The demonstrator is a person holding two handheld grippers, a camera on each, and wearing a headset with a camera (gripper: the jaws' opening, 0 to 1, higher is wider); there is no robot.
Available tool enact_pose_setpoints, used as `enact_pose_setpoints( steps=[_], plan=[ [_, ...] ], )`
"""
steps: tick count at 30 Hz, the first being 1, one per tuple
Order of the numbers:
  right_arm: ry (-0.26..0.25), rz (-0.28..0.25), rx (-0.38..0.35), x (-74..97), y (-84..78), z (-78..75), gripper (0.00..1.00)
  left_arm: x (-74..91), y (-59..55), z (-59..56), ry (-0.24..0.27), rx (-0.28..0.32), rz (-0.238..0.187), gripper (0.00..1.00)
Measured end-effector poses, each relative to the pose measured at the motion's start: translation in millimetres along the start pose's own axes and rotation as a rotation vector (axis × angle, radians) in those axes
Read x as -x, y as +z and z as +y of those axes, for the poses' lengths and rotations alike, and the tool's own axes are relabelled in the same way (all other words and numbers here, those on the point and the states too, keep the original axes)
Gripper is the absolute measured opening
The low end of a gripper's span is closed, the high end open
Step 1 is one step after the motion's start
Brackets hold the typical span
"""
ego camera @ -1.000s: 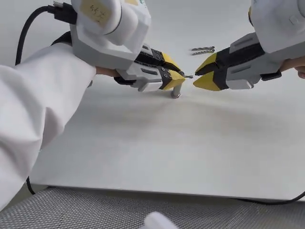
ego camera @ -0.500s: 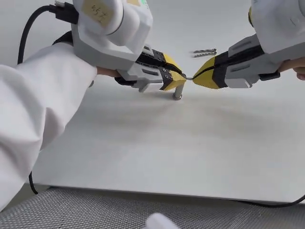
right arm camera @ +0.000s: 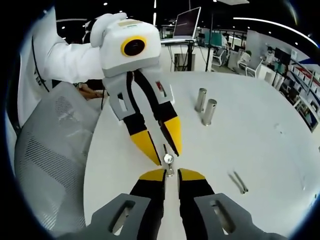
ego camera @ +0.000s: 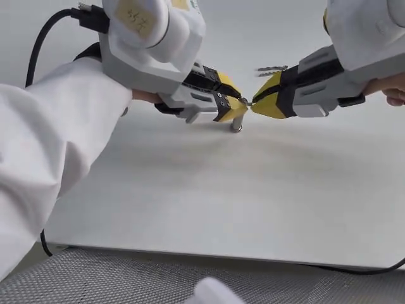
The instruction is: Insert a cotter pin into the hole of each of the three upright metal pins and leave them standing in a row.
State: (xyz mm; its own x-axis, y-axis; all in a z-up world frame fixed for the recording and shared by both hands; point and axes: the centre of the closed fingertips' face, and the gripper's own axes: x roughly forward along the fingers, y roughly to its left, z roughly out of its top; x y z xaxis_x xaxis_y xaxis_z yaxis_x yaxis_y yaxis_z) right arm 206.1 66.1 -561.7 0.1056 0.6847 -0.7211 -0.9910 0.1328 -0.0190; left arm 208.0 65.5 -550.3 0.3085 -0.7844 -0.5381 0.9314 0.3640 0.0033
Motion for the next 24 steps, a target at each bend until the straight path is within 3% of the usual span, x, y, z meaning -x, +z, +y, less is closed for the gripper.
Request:
enact_pose_setpoints(
  steps=[4, 6, 13, 15, 17, 20, 24],
  plan=[
    [-0.006, 0.001, -0.005, 2.1, -0.7, -0.1, 0.11, 2.5, -1.7, -3.1, -0.012, 0.005, 0.005, 0.33],
    [-0.009, 0.000, -0.009, 3.0, -0.3, 0.6, 0.12, 6.0, -7.7, -5.2, -0.010, 0.025, 0.034, 0.38],
    [-0.004, -0.017, -0.033, 3.7, 2.8, 5.1, 0.18, 18.1, -13.8, -16.5, -0.024, 0.059, 0.015, 0.68],
    [0.002, -0.017, -0.036, 2.4, 4.6, 7.5, 0.19, 23.4, -17.8, -18.6, -0.019, 0.067, 0.021, 0.70],
    [0.005, -0.018, -0.038, 1.3, 4.9, 7.6, 0.21, 26.5, -17.0, -19.0, -0.011, 0.075, 0.004, 0.72],
    [0.013, -0.015, -0.040, -1.7, 7.1, 9.7, 0.21, 33.3, -6.7, -22.3, -0.022, 0.127, -0.079, 0.83],
    [0.021, -0.008, -0.042, -4.6, 7.9, 10.4, 0.24, 41.5, -3.8, -22.5, -0.026, 0.154, -0.100, 0.94]
  ],
)
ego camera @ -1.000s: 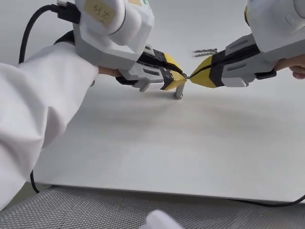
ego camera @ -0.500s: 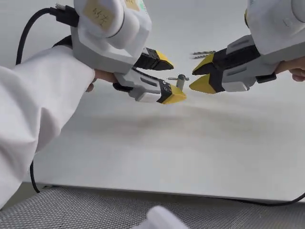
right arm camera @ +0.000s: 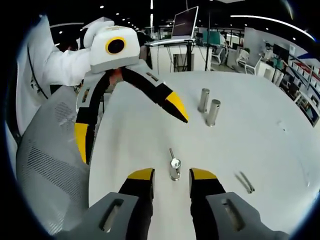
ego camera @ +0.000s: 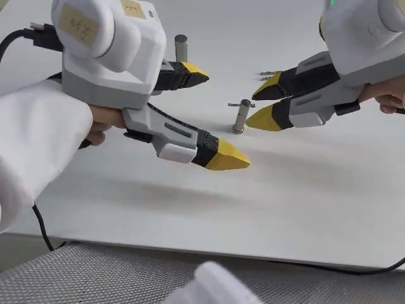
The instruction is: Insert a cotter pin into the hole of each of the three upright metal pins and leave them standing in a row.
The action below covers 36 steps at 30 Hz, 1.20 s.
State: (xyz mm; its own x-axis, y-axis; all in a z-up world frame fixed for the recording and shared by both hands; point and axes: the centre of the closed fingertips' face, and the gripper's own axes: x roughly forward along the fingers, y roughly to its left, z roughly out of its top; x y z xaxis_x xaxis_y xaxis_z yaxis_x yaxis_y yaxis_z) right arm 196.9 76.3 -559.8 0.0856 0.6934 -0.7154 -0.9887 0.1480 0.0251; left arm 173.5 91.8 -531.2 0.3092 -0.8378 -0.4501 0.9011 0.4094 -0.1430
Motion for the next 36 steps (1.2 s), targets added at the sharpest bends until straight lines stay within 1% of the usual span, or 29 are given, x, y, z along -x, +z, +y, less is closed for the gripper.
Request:
enact_pose_setpoints(
  steps=[2, 3, 4, 5, 6, 7, 9, 11, 17, 19, 20, 21, 26, 30, 34, 36],
  plan=[
    [0.002, 0.001, -0.002, -1.4, 1.2, 0.3, 0.24, 1.2, 5.7, 2.3, 0.040, 0.001, -0.024, 0.99],
    [0.002, 0.001, -0.003, -1.9, 1.5, 0.1, 0.24, 2.7, 6.0, 1.7, 0.038, 0.003, -0.025, 0.99],
    [0.004, 0.001, -0.006, -2.8, 1.9, -0.2, 0.25, 2.9, 5.3, 0.9, 0.030, 0.014, -0.040, 0.99],
    [0.005, 0.002, -0.008, -3.6, 1.9, -0.5, 0.25, 3.5, 7.5, -2.3, 0.012, 0.028, -0.057, 0.99],
    [0.004, 0.005, -0.010, -4.7, 1.9, -0.9, 0.25, 6.1, 10.2, -1.7, 0.001, 0.043, -0.084, 0.99],
    [0.004, 0.006, -0.010, -5.4, 2.3, -0.9, 0.26, 7.3, 11.8, -0.9, 0.005, 0.050, -0.093, 0.99],
    [0.004, 0.008, -0.014, -7.1, 2.1, -1.5, 0.27, 8.9, 14.7, -0.9, 0.010, 0.051, -0.101, 0.99],
    [0.007, 0.018, -0.013, -9.0, 0.6, -2.0, 0.27, 10.9, 12.9, 1.1, 0.013, 0.053, -0.107, 0.99],
    [0.010, 0.025, -0.032, -13.4, -0.5, -6.3, 0.24, 17.1, 9.2, 5.1, 0.032, 0.053, -0.102, 0.99],
    [0.012, 0.022, -0.040, -14.3, 0.1, -6.7, 0.23, 19.5, 10.3, 5.0, 0.027, 0.069, -0.117, 0.99],
    [0.014, 0.022, -0.043, -14.8, 0.3, -6.8, 0.21, 21.5, 12.2, 5.1, 0.028, 0.074, -0.132, 0.99],
    [0.015, 0.023, -0.043, -15.4, 0.2, -6.9, 0.21, 22.2, 12.4, 5.0, 0.027, 0.076, -0.134, 0.99],
    [0.024, 0.048, -0.034, -20.1, -2.6, -4.8, 0.16, 31.3, 18.1, 3.8, 0.030, 0.101, -0.183, 0.99],
    [0.026, 0.052, -0.036, -21.9, -2.8, -5.2, 0.12, 35.3, 19.4, 4.3, 0.035, 0.106, -0.208, 0.99],
    [0.030, 0.051, -0.039, -23.2, -1.6, -5.7, 0.06, 36.6, 15.7, 5.9, 0.038, 0.115, -0.201, 0.99],
    [0.034, 0.055, -0.040, -23.8, -1.8, -5.4, 0.06, 37.8, 14.2, 6.6, 0.041, 0.113, -0.200, 0.98]
  ],
)
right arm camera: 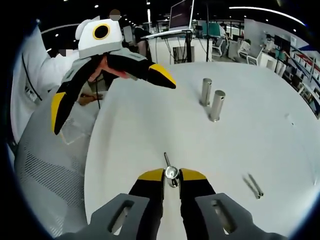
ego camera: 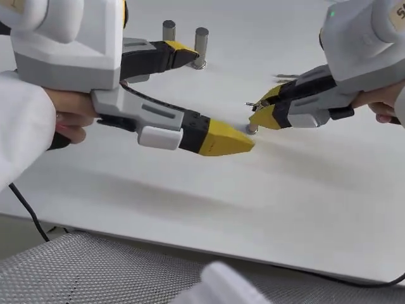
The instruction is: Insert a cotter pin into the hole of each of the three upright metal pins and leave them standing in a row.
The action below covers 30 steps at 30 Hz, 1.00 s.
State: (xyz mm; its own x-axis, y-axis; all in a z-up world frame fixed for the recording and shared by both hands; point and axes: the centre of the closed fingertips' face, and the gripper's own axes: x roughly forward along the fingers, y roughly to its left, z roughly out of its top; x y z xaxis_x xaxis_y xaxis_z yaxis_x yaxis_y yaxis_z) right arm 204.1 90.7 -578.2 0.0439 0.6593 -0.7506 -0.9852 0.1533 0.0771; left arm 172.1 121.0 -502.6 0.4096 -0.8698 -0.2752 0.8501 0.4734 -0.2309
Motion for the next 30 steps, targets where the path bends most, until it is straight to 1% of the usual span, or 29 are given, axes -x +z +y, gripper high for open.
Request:
enact_pose_setpoints(
  steps=[2, 3, 6, 7, 8, 11, 13, 15, 16, 17, 20, 21, 23, 24, 27, 30],
  plan=[
    [0.009, 0.003, -0.014, -0.2, 0.0, 0.3, 0.06, 0.8, -0.1, 0.1, 0.000, 0.006, -0.004, 0.97],
    [0.012, 0.004, -0.009, -0.3, -0.1, 0.4, 0.06, 1.1, -0.1, 0.3, 0.001, 0.007, -0.006, 0.97],
    [0.004, 0.005, -0.003, 1.0, 1.8, -2.9, 0.04, 2.3, -1.2, 1.7, 0.002, 0.006, -0.006, 0.97],
    [-0.004, 0.002, -0.017, 1.8, 2.6, -5.6, 0.04, 3.2, -1.1, 1.6, 0.002, 0.006, -0.008, 0.97],
    [-0.006, -0.001, -0.015, 1.7, 3.3, -7.0, 0.04, 3.9, -0.7, 1.4, 0.002, 0.006, -0.011, 0.97],
    [-0.013, -0.001, -0.012, -0.8, 7.1, -12.6, 0.04, 6.2, -0.8, 3.6, 0.000, 0.015, -0.022, 0.96],
    [-0.014, -0.003, -0.007, -2.4, 9.8, -15.2, 0.04, 6.9, -1.3, 4.4, 0.002, 0.015, -0.022, 0.96],
    [-0.011, -0.010, 0.002, -5.2, 17.9, -11.1, 0.04, 8.3, -3.6, 9.1, 0.004, 0.016, -0.023, 0.95],
    [-0.012, -0.015, 0.009, -7.3, 21.5, -12.0, 0.04, 9.1, -4.9, 13.7, 0.005, 0.019, -0.023, 0.95],
    [-0.013, -0.016, 0.018, -8.8, 23.2, -13.5, 0.04, 9.3, -5.8, 14.7, 0.006, 0.021, -0.023, 0.95],
    [-0.010, -0.016, 0.030, -12.8, 28.1, -17.4, 0.04, 10.4, -8.0, 14.2, 0.011, 0.021, -0.018, 0.95],
    [-0.009, -0.016, 0.033, -15.2, 29.9, -21.3, 0.04, 10.6, -8.5, 14.8, 0.012, 0.021, -0.018, 0.95],
    [-0.012, -0.016, 0.040, -17.1, 32.2, -23.1, 0.04, 10.8, -8.5, 15.2, 0.015, 0.024, -0.023, 0.95],
    [-0.013, -0.017, 0.042, -18.4, 33.6, -24.5, 0.04, 11.2, -7.5, 12.6, 0.015, 0.027, -0.026, 0.95],
    [-0.016, -0.022, 0.035, -20.2, 34.5, -23.3, 0.04, 10.5, -9.0, 12.8, 0.018, 0.027, -0.023, 0.95],
    [-0.028, -0.017, 0.025, -22.2, 33.3, -26.2, 0.04, 10.2, -11.0, 12.5, 0.021, 0.027, -0.018, 0.95]
  ],
)
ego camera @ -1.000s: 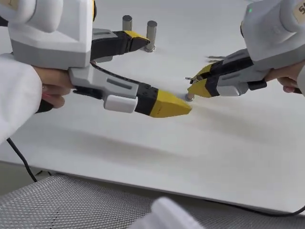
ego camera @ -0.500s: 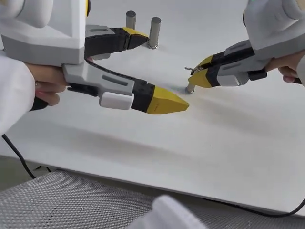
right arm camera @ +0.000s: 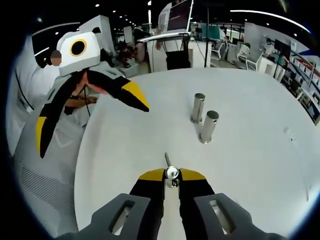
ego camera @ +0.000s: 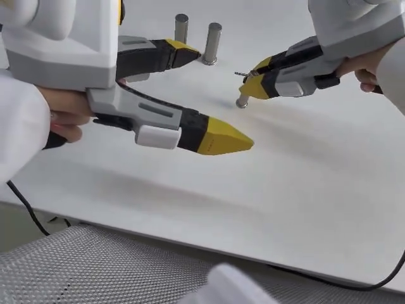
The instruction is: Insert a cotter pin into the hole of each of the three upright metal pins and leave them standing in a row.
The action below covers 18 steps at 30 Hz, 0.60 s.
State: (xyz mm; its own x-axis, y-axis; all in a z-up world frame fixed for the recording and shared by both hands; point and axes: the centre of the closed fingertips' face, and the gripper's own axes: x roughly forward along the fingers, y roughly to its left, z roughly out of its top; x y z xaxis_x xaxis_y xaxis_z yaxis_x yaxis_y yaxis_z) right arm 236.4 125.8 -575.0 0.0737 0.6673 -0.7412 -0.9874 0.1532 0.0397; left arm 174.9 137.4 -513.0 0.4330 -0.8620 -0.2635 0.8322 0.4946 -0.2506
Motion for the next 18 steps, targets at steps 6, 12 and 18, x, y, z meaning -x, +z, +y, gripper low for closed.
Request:
enact_pose_setpoints(
  steps=[6, 12, 18],
  plan=[
    [-0.029, 0.020, -0.004, -2.8, -3.4, -2.9, 0.04, -0.8, -3.0, -0.9, 0.003, 0.006, 0.004, 0.95],
    [-0.020, -0.002, -0.012, -4.9, -2.9, 0.6, 0.05, -0.9, -2.8, -2.6, 0.007, 0.004, 0.003, 0.95],
    [-0.019, 0.005, 0.008, -4.4, -2.9, 1.5, 0.05, -0.9, -6.8, 2.3, 0.018, 0.023, 0.020, 0.94]
  ],
)
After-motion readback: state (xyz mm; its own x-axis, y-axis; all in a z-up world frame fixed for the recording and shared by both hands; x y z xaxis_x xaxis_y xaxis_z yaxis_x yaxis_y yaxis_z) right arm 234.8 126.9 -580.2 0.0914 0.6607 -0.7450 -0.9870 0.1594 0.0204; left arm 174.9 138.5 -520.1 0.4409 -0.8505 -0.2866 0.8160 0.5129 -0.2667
